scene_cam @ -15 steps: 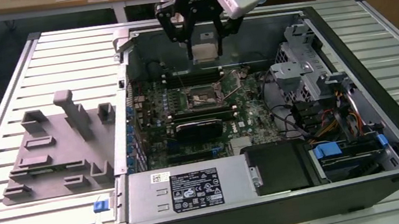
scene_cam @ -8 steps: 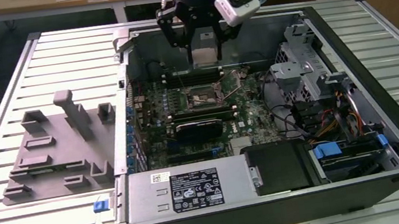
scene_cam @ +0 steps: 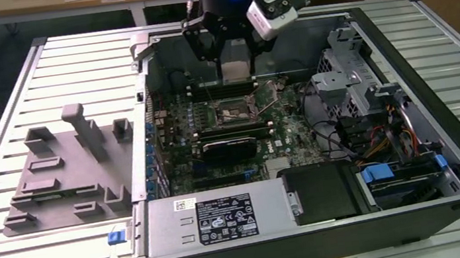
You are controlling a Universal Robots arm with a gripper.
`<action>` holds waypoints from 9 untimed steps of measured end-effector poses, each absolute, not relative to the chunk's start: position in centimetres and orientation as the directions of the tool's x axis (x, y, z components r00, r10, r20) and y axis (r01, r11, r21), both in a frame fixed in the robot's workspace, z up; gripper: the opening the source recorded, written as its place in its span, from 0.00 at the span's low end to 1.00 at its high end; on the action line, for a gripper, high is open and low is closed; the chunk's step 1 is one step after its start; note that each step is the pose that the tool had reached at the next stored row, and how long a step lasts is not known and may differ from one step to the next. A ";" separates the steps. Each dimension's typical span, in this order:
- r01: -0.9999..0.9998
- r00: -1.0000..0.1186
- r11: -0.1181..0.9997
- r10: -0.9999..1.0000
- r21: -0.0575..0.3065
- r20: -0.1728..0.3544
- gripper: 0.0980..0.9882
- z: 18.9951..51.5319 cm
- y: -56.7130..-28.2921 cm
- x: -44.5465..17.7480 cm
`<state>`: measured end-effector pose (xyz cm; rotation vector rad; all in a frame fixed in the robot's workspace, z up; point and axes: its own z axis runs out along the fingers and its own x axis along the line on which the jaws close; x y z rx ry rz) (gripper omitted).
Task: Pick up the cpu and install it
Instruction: 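Pick up the cpu and move it towards the insertion slot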
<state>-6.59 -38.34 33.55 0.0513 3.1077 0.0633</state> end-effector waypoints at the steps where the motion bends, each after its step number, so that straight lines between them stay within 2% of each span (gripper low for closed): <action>1: 0.032 -0.999 0.999 0.034 0.041 -0.032 0.50 33.4 -38.3 -6.6; 9: 0.032 -0.999 0.999 0.034 0.039 -0.032 0.50 32.0 -37.9 -6.6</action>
